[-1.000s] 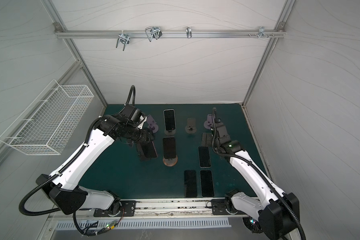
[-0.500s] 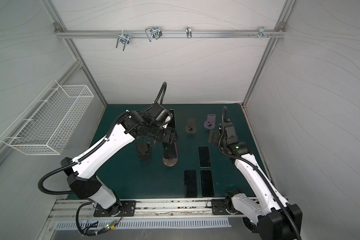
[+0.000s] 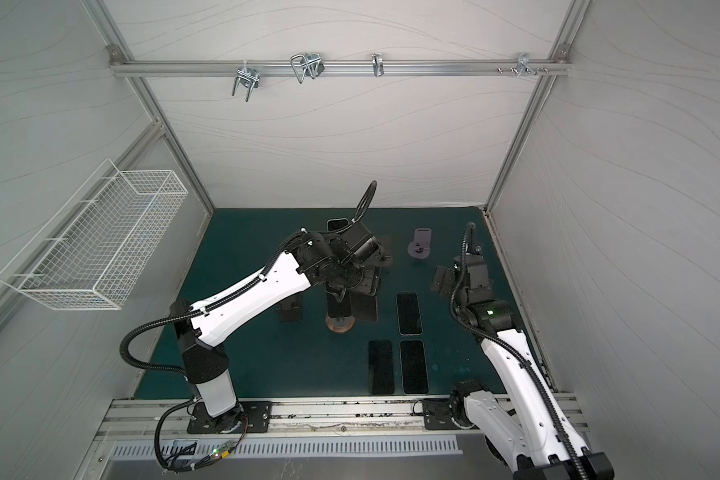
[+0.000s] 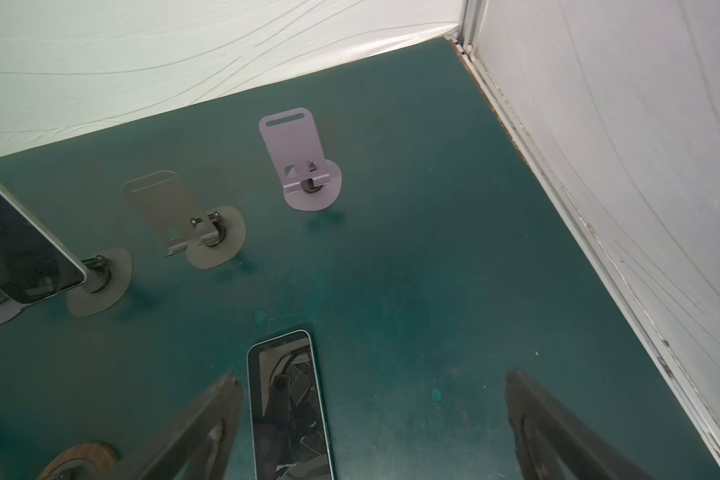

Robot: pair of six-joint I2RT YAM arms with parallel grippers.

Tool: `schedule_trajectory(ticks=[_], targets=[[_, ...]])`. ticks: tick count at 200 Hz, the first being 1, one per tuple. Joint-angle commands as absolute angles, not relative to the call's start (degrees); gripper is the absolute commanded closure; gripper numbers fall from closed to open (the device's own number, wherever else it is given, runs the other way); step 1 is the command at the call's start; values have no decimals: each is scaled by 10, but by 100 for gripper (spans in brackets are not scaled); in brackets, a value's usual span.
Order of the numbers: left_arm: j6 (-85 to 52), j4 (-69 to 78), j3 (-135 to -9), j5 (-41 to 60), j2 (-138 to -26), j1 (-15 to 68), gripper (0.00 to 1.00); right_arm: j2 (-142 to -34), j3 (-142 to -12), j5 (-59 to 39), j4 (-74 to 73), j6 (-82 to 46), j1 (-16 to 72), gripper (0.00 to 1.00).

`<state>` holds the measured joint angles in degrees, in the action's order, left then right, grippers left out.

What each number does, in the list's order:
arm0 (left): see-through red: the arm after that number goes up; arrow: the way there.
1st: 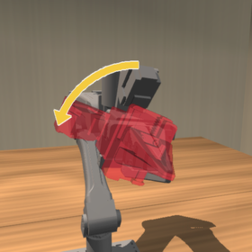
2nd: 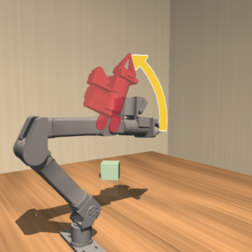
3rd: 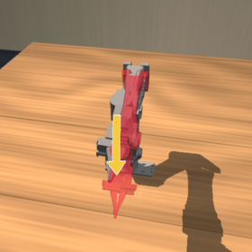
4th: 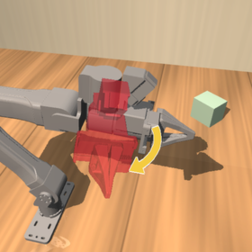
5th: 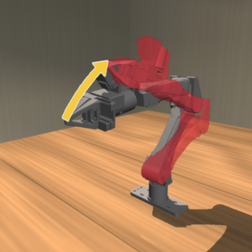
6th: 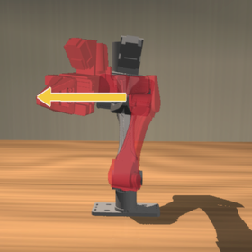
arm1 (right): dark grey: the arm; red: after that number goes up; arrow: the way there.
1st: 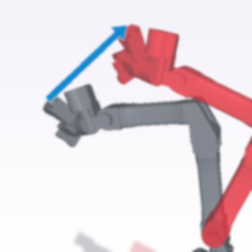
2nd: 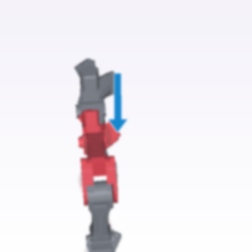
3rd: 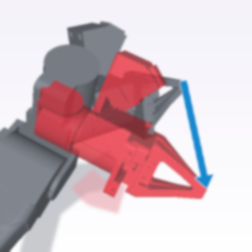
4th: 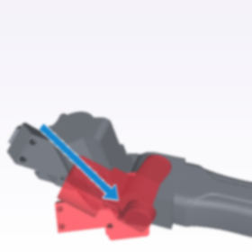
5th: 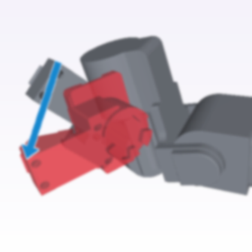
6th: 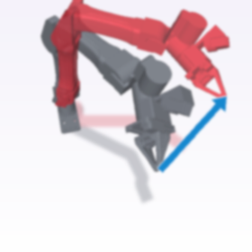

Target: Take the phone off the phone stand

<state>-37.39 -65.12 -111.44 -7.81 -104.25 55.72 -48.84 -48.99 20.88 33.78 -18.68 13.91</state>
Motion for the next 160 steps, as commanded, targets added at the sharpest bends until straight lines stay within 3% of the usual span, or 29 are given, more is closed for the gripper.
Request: schedule_trajectory(ticks=[1,23,77,160], targets=[[-424,-628,-1168,-142,-1070,571,49,-469,-486,234,361,-194,134,1],[-454,-666,-1214,-156,-1107,572,50,-457,-474,242,361,-193,133,1],[-497,-650,-1163,-157,-1138,576,49,-449,-461,254,368,-186,130,1],[-508,-664,-1200,-140,-1220,579,49,-429,-438,266,371,-183,129,1]])
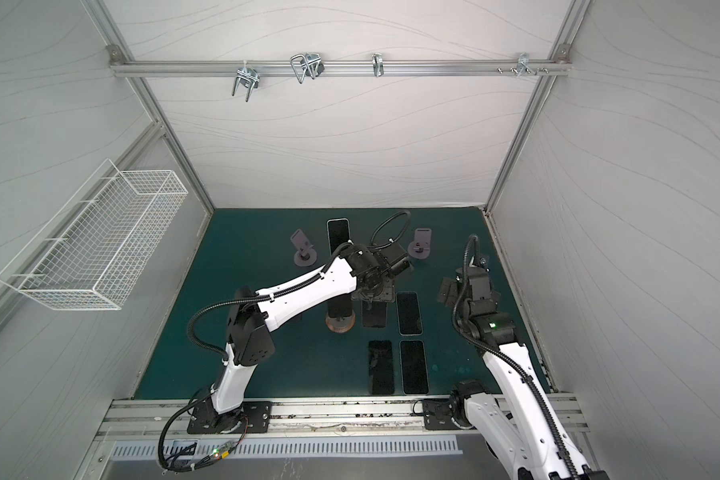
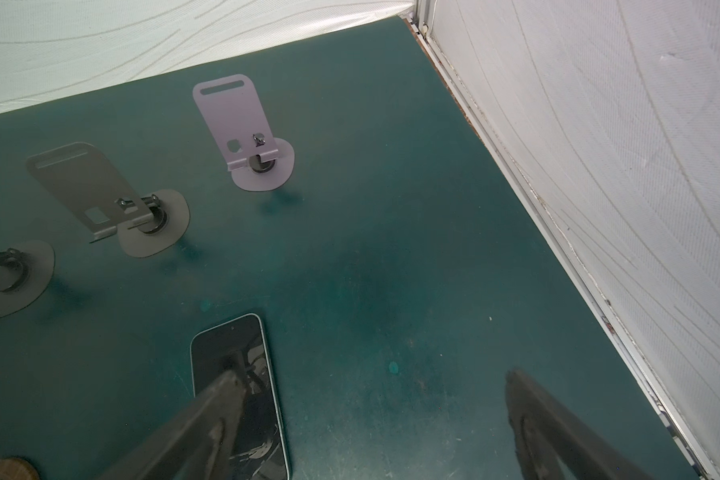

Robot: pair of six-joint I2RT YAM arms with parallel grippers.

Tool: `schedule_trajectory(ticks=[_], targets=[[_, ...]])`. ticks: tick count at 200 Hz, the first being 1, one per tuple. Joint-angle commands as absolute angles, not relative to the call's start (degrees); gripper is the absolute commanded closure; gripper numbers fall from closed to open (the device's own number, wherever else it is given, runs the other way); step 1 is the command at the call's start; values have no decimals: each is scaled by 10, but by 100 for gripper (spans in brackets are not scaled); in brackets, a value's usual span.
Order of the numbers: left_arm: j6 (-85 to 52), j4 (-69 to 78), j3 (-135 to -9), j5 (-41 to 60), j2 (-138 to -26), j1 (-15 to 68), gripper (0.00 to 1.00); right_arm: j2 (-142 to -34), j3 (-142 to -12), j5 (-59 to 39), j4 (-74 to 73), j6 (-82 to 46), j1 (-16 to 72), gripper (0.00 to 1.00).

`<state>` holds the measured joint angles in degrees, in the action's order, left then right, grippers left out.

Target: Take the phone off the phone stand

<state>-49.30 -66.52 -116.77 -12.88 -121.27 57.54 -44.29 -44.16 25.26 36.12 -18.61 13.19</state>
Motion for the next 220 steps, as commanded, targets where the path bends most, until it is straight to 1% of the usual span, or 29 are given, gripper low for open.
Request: schedule_trajectory(ticks=[1,58,112,166,220], targets=[[-508,-663,-1200,-140,-1220,579,49,-429,-438,266,372,-183,129,1],[-526,-649,-1206,-115,-1263,575,49,-413,-427,257,377,-201,129,1],[-533,-645,-1212,-82,-1284,548,49,-400,-420,255,384,-203,129,1],[-534,-640,-1211,-76,-1305,545,50,-398,-418,254,385,-204,129,1],[-535,-649,-1240,-72,-1330,545,50,-403,-418,254,382,-201,129,1]])
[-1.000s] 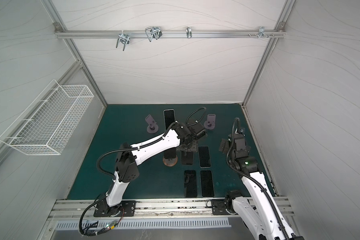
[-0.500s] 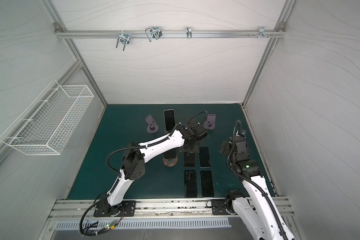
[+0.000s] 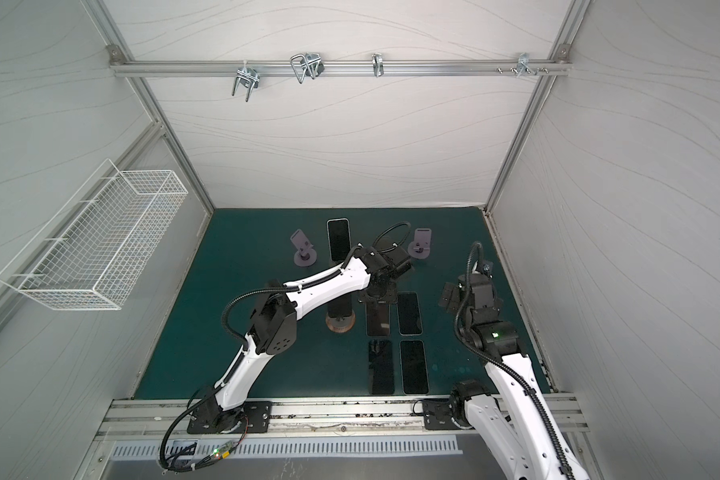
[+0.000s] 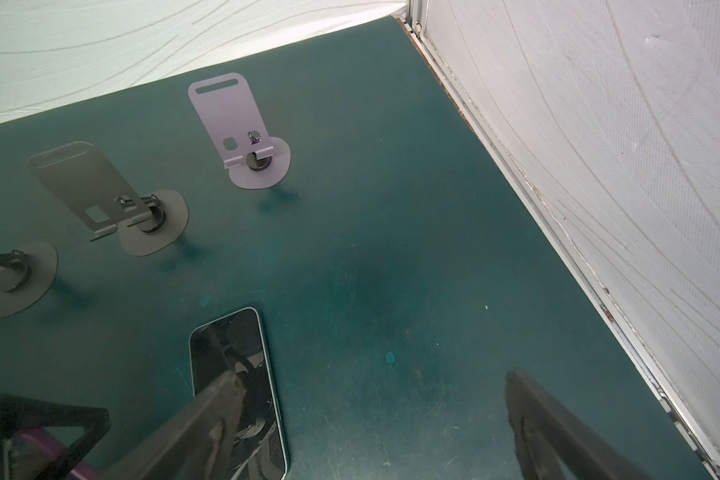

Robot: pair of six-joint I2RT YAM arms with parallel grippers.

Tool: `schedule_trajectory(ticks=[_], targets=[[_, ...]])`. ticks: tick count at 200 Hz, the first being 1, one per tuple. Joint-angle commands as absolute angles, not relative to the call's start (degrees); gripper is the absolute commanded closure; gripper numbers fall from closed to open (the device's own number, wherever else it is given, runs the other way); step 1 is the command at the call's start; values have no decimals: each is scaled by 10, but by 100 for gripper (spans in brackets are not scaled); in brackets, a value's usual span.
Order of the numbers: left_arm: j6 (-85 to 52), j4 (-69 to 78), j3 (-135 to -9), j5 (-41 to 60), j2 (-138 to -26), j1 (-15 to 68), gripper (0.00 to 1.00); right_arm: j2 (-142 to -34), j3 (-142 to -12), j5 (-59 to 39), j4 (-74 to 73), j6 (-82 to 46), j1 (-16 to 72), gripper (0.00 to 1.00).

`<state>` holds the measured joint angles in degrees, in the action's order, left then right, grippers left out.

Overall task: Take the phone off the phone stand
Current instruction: 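Lower the pink-edged phone with the left gripper beside the flat phones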

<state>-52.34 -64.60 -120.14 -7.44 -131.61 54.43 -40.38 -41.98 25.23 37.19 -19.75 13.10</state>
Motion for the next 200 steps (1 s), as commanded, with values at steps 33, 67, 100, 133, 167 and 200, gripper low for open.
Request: schedule_trajectory(ticks=[33,67,100,133,167,200], targets=[[-532,-646,-1238,-84,-1342,546,50,-404,-419,254,383,-200,129,1],[-526,-637,-1241,-81,-1359,545,51,-403,-417,254,381,-201,129,1],[-524,-635,-1245,-81,-1374,545,51,-407,-417,252,380,-200,128,1],[-518,-625,-1245,-90,-1381,545,51,-407,-417,250,378,-200,129,1],[-515,-622,-1243,-111,-1392,546,51,-407,-416,248,375,-198,129,1],[-508,-618,-1245,-122,-1409,546,51,-408,-415,246,373,-198,129,1]])
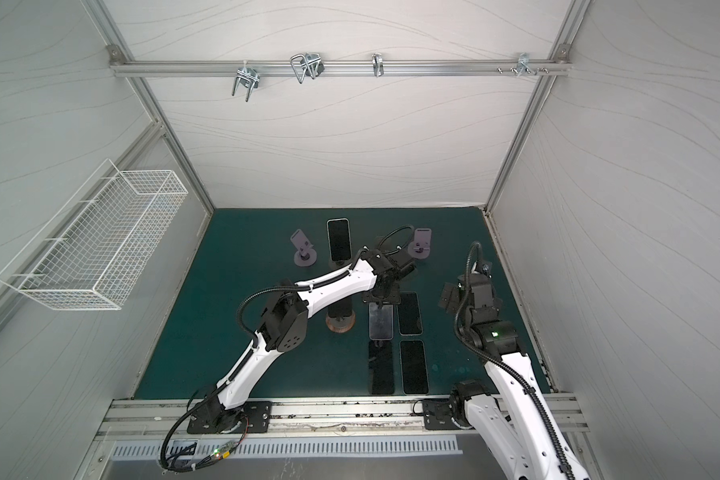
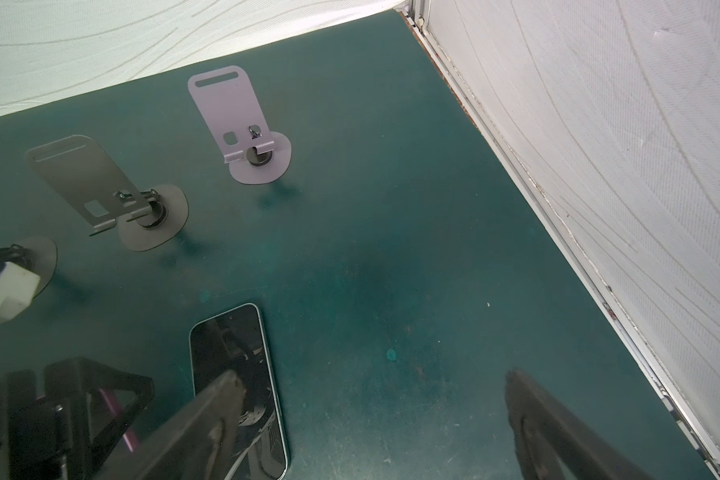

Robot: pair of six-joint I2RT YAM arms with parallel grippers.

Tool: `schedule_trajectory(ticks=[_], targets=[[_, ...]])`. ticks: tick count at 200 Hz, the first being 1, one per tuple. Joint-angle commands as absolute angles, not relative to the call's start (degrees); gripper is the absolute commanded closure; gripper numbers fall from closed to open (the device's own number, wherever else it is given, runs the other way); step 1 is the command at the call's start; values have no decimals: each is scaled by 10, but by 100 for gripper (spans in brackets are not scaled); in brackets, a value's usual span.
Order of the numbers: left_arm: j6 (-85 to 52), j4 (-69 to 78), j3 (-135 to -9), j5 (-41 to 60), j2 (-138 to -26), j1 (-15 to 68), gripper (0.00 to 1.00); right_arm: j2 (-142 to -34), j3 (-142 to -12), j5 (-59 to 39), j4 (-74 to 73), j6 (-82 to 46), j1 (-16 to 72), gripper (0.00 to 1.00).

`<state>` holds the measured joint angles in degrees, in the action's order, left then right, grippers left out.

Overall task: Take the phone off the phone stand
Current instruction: 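Lower the pink-edged phone with the left gripper beside the flat phones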

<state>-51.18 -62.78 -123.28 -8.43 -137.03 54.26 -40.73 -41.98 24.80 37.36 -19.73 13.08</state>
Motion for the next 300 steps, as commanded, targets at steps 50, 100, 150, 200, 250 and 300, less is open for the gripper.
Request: schedule_trajectory(ticks=[50,100,150,200,250,300], targets=[[-502,-609,-1247,-135,-1424,545,51,-412,-418,245,371,-195,129,1],[-497,-609,-1252,-151,-1439,536,51,-406,-424,237,375,-196,129,1],[-492,-606,-1246,-158,-1453,536,51,-405,-421,236,375,-195,128,1],[-484,-603,-1237,-175,-1455,533,48,-403,-421,238,377,-193,129,1],[-478,-610,-1227,-199,-1451,532,45,-404,-421,235,376,-192,129,1],[-475,-598,-1197,-196,-1434,532,42,-403,-422,236,378,-192,129,1]])
